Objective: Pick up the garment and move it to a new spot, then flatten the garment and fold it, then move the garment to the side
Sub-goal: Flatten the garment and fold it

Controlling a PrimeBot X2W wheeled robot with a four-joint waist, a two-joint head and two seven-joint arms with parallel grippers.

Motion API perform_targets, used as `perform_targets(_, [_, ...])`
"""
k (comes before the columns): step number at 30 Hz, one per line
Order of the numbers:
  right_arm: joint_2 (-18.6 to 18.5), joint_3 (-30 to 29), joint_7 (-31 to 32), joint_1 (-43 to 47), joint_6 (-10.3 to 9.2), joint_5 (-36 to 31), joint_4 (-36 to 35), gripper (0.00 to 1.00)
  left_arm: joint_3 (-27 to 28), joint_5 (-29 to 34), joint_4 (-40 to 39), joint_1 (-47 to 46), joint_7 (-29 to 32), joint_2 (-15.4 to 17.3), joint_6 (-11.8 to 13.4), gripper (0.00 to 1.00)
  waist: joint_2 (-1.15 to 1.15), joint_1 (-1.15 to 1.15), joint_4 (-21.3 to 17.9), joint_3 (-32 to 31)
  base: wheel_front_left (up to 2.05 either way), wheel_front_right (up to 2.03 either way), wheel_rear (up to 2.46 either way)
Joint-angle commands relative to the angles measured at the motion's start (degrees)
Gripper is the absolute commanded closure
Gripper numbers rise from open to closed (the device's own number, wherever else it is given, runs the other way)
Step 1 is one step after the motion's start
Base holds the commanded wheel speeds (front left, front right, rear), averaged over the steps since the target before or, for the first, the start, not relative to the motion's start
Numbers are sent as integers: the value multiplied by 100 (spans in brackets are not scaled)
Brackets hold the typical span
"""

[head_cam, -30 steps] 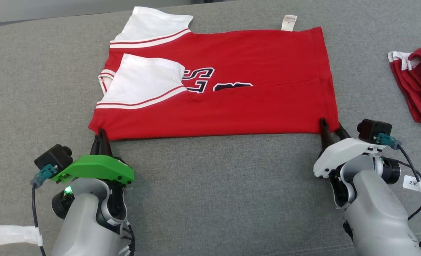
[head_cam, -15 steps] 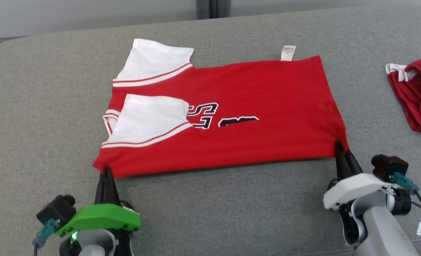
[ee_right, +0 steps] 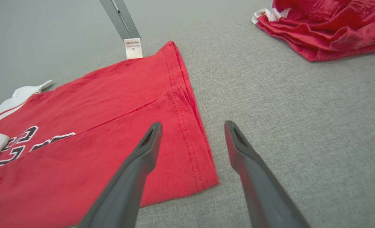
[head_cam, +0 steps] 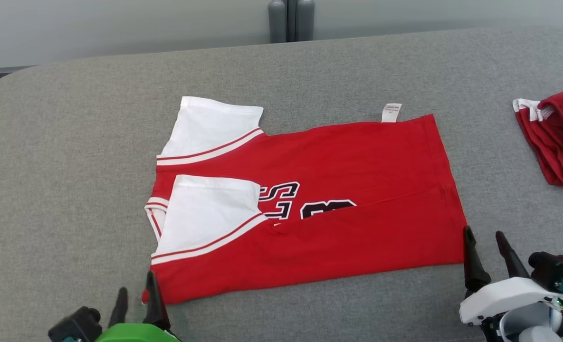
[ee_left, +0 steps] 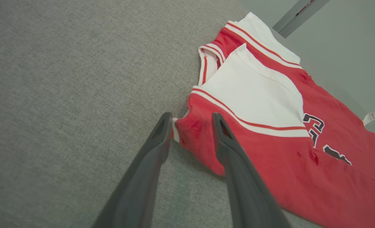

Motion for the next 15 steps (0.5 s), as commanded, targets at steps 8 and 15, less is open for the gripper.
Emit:
perform_targets(8, [-19, -321, -14, -273, -7, -366, -569, 0, -100, 831, -494, -1114, 529, 1118, -44, 0, 0, 0, -156, 111, 0, 0, 0])
perform_targets(15, [-23, 68, 140, -976, -6, -593, -807, 0, -616, 1333, 138, -3223, 1570, 1777, -753, 0, 0, 0, -404, 565, 0, 0, 0])
